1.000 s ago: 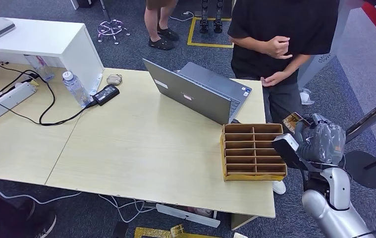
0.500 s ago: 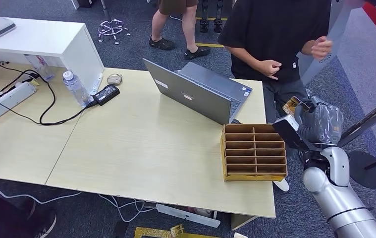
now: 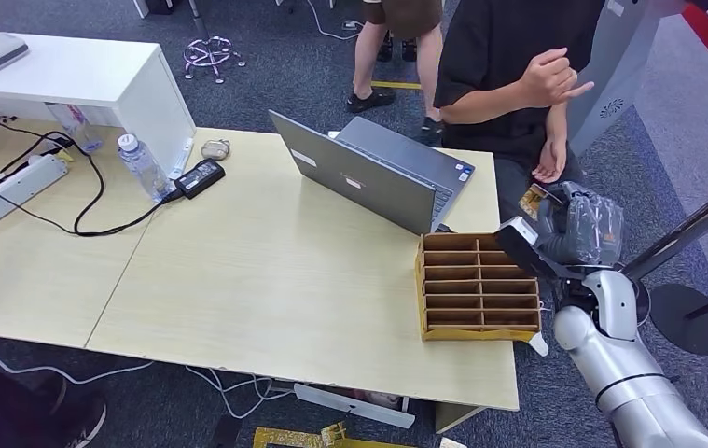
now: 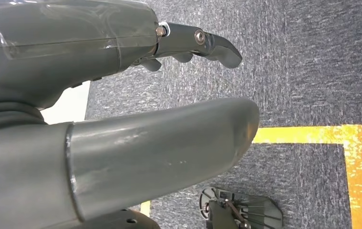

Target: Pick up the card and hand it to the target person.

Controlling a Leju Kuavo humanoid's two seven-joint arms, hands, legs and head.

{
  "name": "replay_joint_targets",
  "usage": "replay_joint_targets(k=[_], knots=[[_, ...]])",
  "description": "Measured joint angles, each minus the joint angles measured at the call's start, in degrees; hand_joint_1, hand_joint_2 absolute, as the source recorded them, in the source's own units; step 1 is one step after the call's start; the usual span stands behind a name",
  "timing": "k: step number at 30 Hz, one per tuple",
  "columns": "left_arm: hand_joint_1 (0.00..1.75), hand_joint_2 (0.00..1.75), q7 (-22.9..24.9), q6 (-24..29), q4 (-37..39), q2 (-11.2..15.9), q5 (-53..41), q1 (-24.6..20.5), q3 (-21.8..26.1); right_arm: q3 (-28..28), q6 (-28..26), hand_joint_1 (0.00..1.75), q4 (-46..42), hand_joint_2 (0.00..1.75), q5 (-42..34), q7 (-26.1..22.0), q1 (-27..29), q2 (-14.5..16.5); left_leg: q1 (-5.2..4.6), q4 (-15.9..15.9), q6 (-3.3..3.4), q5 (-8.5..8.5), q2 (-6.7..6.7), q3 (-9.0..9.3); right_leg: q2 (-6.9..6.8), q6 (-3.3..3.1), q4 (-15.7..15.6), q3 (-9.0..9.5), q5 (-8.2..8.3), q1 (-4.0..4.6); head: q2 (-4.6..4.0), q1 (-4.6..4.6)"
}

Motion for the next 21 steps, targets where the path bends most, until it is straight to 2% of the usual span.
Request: replay_joint_targets(k=[4,10,16,21], knots=[[0.00,0.00,0.1,-0.1,0.0,0.0,0.0,0.0,0.0,-2.6,0.0,1.37,0.5,1.75,4.1,-1.5,0.6,0.9,0.00,0.0,0.00,0.00,0.00,0.00,0.00,0.00,0.0,0.00,0.00,0.00,0.00,0.00],[0.00,0.00,0.6,-0.1,0.0,0.1,-0.3,0.0,-0.1,-8.5,0.0,1.20,0.7,1.75,9.2,-4.0,2.3,2.8,0.00,0.0,0.00,0.00,0.00,0.01,0.00,0.00,0.0,0.00,0.00,0.00,0.00,0.01],[0.00,0.00,0.9,-0.1,0.0,0.3,-0.6,0.0,-0.1,-13.4,0.0,1.38,0.7,1.75,11.3,-4.8,3.6,4.3,0.00,0.0,0.00,0.00,0.00,0.01,0.01,0.00,0.0,-0.01,0.00,0.00,0.00,-0.01],[0.00,0.00,1.0,-0.2,0.0,0.5,-0.8,0.0,-0.2,-16.2,0.0,1.41,0.7,1.75,11.8,-4.9,4.0,5.2,0.00,0.0,0.00,0.00,0.00,0.01,0.01,0.00,0.0,-0.01,0.00,0.00,0.00,0.00]])
